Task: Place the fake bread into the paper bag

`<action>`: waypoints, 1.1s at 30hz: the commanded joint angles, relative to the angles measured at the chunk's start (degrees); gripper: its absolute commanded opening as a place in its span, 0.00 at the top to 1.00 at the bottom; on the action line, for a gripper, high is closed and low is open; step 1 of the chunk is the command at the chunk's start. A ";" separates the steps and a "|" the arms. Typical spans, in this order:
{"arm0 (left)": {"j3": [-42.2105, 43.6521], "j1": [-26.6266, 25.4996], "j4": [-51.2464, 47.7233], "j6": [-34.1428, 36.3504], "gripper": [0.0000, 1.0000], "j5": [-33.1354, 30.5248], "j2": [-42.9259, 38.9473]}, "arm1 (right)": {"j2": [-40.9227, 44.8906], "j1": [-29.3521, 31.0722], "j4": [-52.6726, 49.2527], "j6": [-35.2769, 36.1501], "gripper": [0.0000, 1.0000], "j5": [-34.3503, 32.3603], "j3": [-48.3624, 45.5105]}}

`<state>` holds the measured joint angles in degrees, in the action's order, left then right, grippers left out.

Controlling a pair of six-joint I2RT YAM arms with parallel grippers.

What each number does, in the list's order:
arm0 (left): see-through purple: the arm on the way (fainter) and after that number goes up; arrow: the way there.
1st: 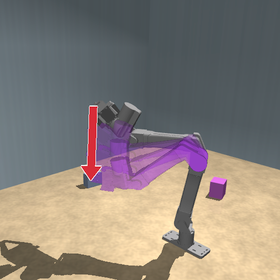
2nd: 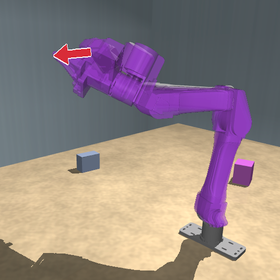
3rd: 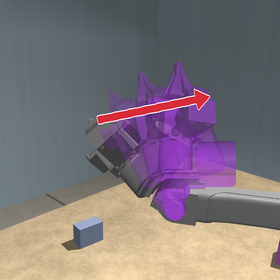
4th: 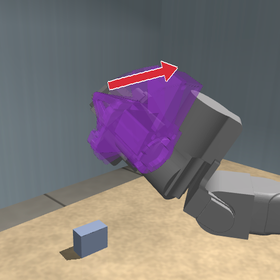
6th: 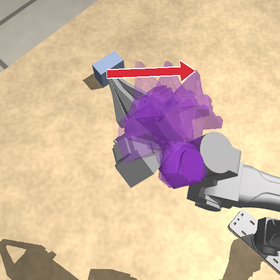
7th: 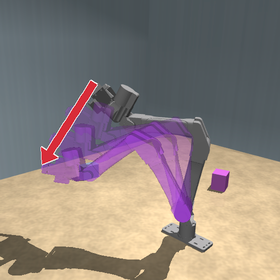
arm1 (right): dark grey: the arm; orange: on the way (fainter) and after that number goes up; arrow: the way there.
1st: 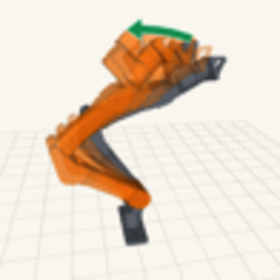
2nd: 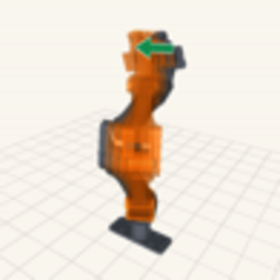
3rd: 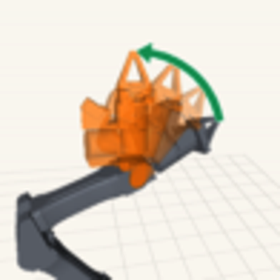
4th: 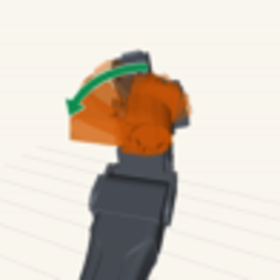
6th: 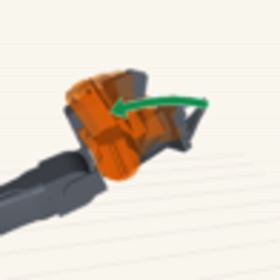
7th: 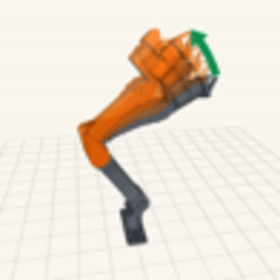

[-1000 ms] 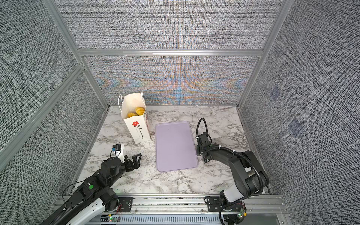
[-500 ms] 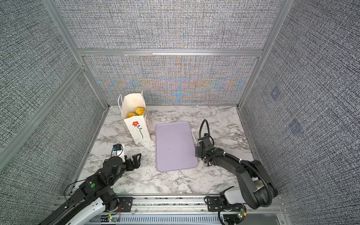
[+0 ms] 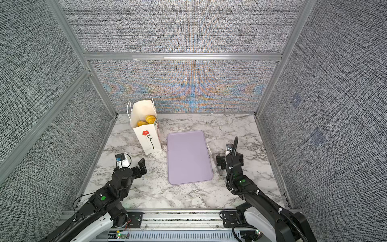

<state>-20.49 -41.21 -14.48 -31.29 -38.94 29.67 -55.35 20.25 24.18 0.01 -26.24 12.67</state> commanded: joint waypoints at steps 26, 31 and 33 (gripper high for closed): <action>15.74 28.83 92.54 37.11 0.01 14.23 47.98 | -33.41 -18.93 37.10 -0.37 0.01 13.93 4.62; 14.14 36.46 96.49 31.99 0.01 24.04 57.07 | -33.41 -19.12 36.40 -0.82 0.00 13.76 4.90; 11.45 37.86 94.17 31.71 0.01 25.24 58.82 | -33.41 -19.34 36.10 -0.98 0.01 13.85 5.12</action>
<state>-6.98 -4.71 75.90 2.44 -20.25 87.09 -88.71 1.10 60.16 -0.14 -12.43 17.39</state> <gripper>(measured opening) 0.990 0.994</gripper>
